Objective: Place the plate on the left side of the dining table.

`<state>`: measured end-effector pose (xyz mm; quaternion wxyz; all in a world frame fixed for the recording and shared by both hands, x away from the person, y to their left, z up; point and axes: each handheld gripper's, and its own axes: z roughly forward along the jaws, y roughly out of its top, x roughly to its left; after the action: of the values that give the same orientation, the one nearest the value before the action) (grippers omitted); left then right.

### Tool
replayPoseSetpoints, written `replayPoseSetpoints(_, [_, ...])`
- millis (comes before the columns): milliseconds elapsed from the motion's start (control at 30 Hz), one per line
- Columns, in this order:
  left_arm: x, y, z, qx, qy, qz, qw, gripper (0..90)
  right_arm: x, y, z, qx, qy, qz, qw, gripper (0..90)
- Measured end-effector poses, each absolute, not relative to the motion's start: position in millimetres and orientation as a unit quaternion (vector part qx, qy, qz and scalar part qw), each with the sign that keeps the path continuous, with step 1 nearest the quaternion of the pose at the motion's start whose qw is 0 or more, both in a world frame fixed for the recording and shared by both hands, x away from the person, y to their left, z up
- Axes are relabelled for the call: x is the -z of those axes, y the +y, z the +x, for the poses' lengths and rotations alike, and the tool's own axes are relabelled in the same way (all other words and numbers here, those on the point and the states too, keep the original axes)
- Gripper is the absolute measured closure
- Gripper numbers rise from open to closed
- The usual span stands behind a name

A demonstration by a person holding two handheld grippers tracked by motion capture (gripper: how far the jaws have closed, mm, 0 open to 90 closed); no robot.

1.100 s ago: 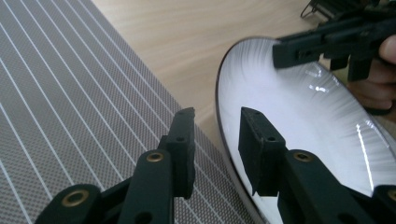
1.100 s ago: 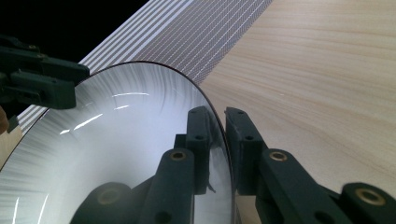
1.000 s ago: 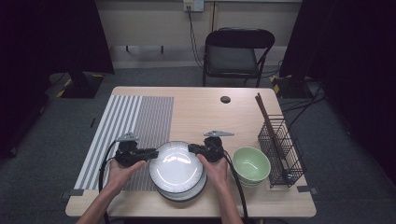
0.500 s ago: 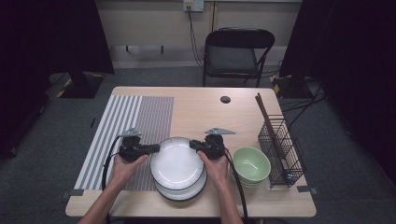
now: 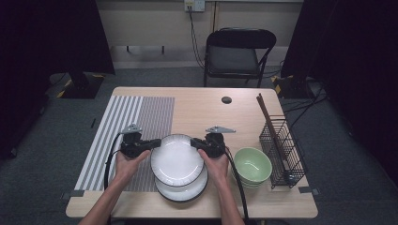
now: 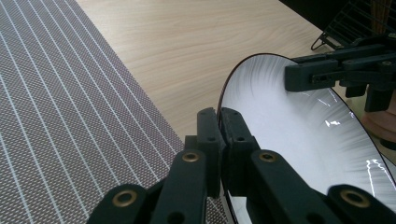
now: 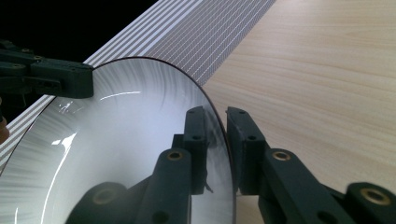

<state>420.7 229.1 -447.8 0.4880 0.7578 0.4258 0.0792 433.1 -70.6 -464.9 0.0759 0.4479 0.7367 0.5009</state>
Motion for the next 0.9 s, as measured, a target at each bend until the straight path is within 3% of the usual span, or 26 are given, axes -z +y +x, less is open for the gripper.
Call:
replayPoseSetpoints(333, [448.4,230.3,419.6,-0.078,0.428,0.755,0.491,87.5,475.7,-77.1,424.5,-0.499,0.726,0.47,0.052,65.0])
replayPoseSetpoints(667, [448.8,234.0,420.5,-0.069,0.426,0.757,0.49,86.2,476.7,-80.2,423.5,-0.509,0.714,0.479,0.021,77.9])
replayPoseSetpoints(900, [448.0,249.4,409.6,-0.062,0.439,0.756,0.482,62.7,476.0,-81.8,424.0,-0.521,0.705,0.48,0.037,82.5])
